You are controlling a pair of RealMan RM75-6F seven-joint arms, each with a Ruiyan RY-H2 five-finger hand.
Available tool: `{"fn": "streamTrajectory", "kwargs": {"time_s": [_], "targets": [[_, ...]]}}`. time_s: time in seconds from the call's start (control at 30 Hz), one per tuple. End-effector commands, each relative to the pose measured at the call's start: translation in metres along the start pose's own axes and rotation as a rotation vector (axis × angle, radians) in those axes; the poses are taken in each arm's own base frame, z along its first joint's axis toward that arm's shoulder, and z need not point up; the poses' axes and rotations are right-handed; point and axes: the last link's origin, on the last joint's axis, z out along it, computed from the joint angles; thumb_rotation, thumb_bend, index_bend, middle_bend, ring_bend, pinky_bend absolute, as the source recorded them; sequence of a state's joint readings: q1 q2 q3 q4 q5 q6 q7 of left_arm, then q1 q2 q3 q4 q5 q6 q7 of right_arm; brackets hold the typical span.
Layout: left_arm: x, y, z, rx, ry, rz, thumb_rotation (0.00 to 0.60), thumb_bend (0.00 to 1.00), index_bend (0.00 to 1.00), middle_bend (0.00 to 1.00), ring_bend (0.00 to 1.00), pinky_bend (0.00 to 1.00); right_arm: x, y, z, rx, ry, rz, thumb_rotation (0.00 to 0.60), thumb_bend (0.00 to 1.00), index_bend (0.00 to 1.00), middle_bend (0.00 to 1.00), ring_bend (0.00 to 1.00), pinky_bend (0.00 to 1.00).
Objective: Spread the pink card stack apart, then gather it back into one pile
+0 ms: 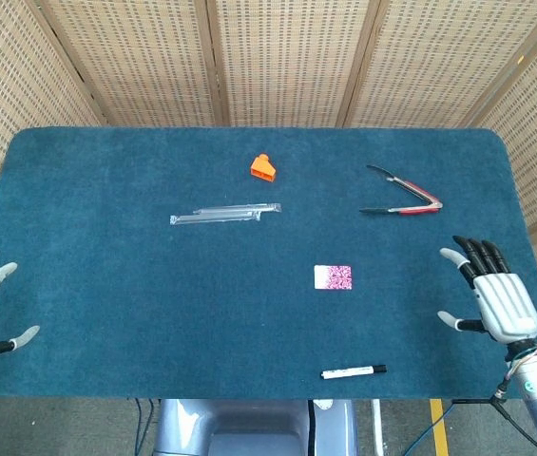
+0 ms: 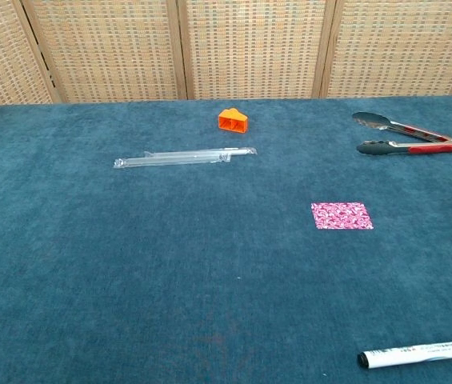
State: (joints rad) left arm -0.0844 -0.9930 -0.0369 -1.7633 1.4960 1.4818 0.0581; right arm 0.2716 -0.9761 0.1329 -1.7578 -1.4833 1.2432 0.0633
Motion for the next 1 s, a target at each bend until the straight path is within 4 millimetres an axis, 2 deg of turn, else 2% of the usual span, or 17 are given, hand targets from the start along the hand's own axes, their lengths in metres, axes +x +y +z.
{"fn": "streamTrajectory", "kwargs": {"time_s": [0.03,0.27,0.43,0.67,1.0], "targets": [[0.002,-0.001,0.001,0.003,0.0,0.003,0.429,0.1,0.14,0.0,0.0,0.0,0.001,-0.02,0.022,0.094,-0.059,0.063,0.6,0.21,0.17,0.1,0.0,0.0],[0.005,-0.001,0.002,0.007,0.001,0.006,0.43,0.1,0.15,0.0,0.0,0.0,-0.009,-0.05,0.056,0.214,-0.201,0.102,0.6,0.22,0.23,0.13,0.0,0.0],[0.006,-0.002,0.003,0.013,-0.001,0.01,0.429,0.1,0.15,0.0,0.0,0.0,-0.024,-0.067,0.078,0.265,-0.294,0.107,0.6,0.23,0.24,0.14,0.0,0.0],[0.009,-0.004,0.005,0.02,-0.002,0.012,0.428,0.1,0.15,0.0,0.0,0.0,-0.046,-0.08,0.1,0.309,-0.393,0.042,0.6,0.23,0.24,0.14,0.0,0.0],[0.008,-0.006,0.005,0.025,-0.009,0.012,0.431,0.1,0.15,0.0,0.0,0.0,-0.076,-0.09,0.122,0.389,-0.402,-0.149,0.6,0.23,0.25,0.14,0.0,0.0]]}}
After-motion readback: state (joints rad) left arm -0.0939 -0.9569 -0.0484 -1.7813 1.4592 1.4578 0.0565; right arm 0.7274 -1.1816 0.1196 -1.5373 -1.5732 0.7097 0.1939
